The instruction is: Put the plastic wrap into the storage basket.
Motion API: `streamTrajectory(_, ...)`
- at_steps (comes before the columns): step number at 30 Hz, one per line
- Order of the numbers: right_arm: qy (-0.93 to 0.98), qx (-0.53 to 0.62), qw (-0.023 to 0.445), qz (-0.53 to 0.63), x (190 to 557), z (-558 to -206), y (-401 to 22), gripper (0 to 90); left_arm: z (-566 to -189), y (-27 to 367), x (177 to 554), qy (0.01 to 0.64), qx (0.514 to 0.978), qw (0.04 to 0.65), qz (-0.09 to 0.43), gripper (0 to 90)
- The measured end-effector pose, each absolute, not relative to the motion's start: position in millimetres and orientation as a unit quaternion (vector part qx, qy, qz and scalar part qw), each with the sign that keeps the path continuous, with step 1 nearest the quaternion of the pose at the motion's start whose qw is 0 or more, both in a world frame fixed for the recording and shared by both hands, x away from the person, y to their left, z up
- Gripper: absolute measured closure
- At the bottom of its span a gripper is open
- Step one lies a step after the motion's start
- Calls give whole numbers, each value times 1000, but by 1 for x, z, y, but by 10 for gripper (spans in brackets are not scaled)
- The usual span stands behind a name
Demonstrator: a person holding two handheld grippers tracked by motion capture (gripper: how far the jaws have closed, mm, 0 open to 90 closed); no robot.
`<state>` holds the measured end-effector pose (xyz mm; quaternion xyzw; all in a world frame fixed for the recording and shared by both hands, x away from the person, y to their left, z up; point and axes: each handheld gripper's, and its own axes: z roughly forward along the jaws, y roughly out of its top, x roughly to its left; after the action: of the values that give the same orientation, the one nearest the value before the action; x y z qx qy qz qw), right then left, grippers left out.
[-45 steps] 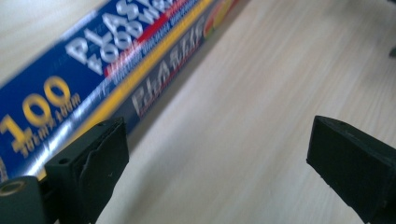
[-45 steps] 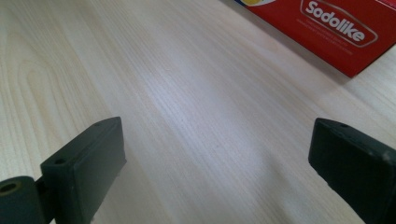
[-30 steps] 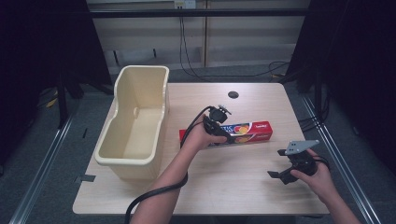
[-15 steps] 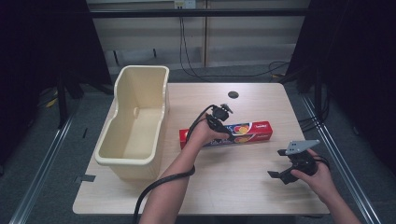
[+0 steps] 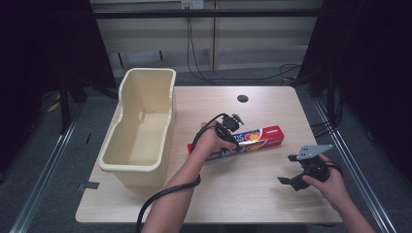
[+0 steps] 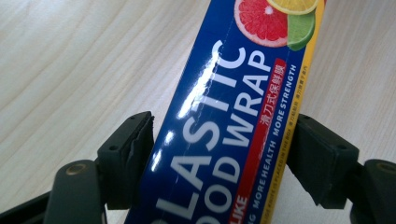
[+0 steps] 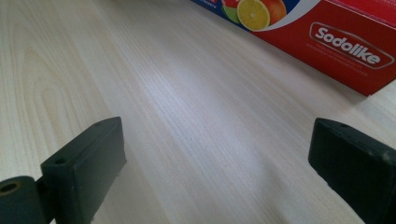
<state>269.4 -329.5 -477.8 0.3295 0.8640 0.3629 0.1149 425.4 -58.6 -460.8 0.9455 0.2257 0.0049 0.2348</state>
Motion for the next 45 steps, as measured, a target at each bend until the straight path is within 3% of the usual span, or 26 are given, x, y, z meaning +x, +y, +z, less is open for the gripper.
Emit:
streamTrajectory(4, 865, 328, 115, 362, 269, -478, -329, 39, -463, -66, 430, 226, 945, 235, -8, 267)
streamTrajectory(13, 865, 327, 114, 363, 269, -478, -330, 39, -453, -81, 427, 246, 953, 174, -36, 378)
streamTrajectory(19, 865, 327, 114, 364, 269, -477, -330, 38, -438, -79, 426, 315, 935, 152, -66, 397)
streamTrajectory(45, 868, 320, 116, 363, 269, -478, -327, 38, -336, -25, 431, 400, 906, 130, -40, 402)
